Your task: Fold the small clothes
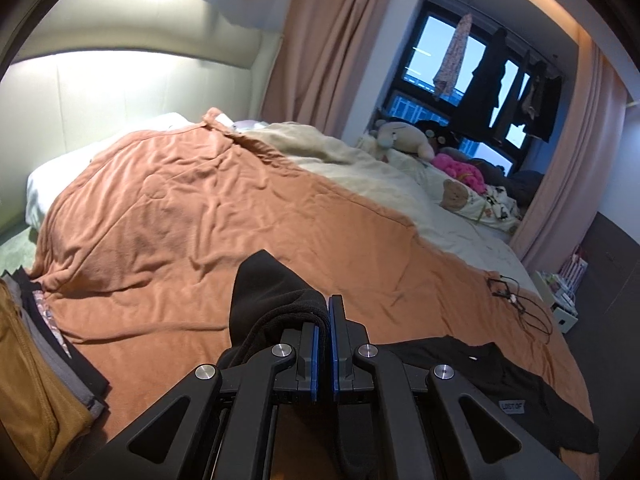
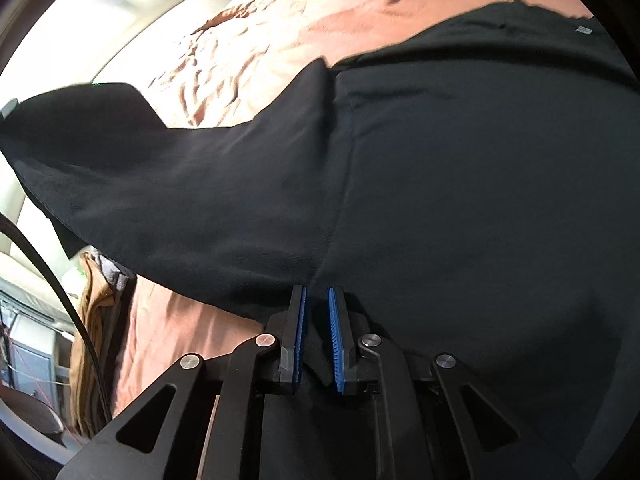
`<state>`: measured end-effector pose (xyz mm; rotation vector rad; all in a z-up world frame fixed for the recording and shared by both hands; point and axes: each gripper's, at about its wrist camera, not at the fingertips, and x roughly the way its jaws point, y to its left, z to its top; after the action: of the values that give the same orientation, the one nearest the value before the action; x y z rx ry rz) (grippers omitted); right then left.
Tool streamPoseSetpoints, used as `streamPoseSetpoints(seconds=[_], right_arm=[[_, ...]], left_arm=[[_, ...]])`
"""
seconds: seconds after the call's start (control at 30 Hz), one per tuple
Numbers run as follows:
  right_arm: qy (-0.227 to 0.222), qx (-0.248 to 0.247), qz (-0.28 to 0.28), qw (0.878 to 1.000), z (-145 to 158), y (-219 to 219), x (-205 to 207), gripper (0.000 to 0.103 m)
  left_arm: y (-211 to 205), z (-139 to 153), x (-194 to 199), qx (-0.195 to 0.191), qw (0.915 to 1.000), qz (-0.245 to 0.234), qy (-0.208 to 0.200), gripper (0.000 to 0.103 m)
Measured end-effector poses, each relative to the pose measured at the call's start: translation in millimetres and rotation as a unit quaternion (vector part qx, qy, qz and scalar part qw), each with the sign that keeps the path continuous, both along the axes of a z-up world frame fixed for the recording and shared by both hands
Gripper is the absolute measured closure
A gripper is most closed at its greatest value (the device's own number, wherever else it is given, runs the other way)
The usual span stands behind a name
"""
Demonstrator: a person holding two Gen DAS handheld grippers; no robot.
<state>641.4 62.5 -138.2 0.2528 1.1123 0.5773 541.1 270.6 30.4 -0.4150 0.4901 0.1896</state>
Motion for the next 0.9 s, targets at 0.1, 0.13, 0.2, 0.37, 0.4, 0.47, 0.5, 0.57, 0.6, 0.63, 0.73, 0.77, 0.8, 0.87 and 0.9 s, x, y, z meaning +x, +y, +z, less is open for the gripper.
streamPoseSetpoints(seconds=[0.1,0.13,0.2,0.37,0.4,0.47,0.5,0.57,0.6,0.63,0.73,0.77,0.8,0.87,0.9], right_arm=[[-0.001,0.009,-0.016,1.000,11.8,-21.6,0.6,0.094],[-0.005,0.008,-0.021,1.000,14.7,-31.0,-0.6,0.094],[-0.016,0.010,-0.032,0.999,22.8,-50.3,-3.1,0.089],[-0.058,0.002,-0.070,0.996,42.9,-100.0,-13.8,0.043],[-0.063,-0.001,-0.075,0.995,44.9,-110.3,-15.1,0.043],[-0.068,-0.007,-0.087,0.994,46.9,-129.1,-17.5,0.043],[-0.071,-0.009,-0.093,0.993,47.5,-138.6,-18.1,0.043],[-0.074,-0.013,-0.103,0.992,47.0,-154.8,-19.3,0.043],[-0.073,-0.016,-0.109,0.991,45.7,-162.8,-20.5,0.043],[-0.073,-0.015,-0.113,0.991,44.5,-170.9,-21.3,0.043],[-0.073,-0.008,-0.124,0.990,47.4,-201.5,-24.2,0.043],[-0.074,-0.008,-0.130,0.989,45.3,-210.2,-24.6,0.043],[-0.074,-0.008,-0.134,0.988,43.5,-215.0,-24.3,0.043],[-0.072,-0.004,-0.140,0.987,44.5,-237.9,-44.7,0.043],[-0.070,-0.002,-0.144,0.987,43.8,-244.7,-46.7,0.043]], left_arm=[[-20.8,9.9,5.8,0.004,0.9998,-0.019,-0.006,0.099],[-28.9,13.3,7.5,0.006,0.9996,-0.027,-0.009,0.099],[-43.7,19.2,12.1,0.012,0.9990,-0.041,-0.012,0.099],[-89.9,30.8,26.8,0.025,0.9965,-0.078,-0.018,0.099],[-99.1,32.3,30.4,0.027,0.9960,-0.084,-0.017,0.099],[-118.4,33.0,38.2,0.032,0.9946,-0.097,-0.015,0.099],[-124.8,32.9,41.8,0.031,0.9940,-0.104,-0.015,0.099],[-143.3,32.3,48.6,0.033,0.9926,-0.116,-0.013,0.099],[-149.6,31.3,51.9,0.034,0.9922,-0.119,-0.011,0.099],[-157.9,29.9,55.5,0.034,0.9915,-0.125,-0.009,0.099],[-181.3,24.2,65.9,0.037,0.9897,-0.138,0.000,0.099],[-189.3,21.2,67.9,0.038,0.9891,-0.142,0.003,0.099],[-198.6,16.7,71.2,0.039,0.9881,-0.148,0.007,0.099],[-214.5,8.4,76.6,0.042,0.9862,-0.159,0.017,0.099],[-222.0,2.7,79.4,0.041,0.9846,-0.168,0.026,0.099]])
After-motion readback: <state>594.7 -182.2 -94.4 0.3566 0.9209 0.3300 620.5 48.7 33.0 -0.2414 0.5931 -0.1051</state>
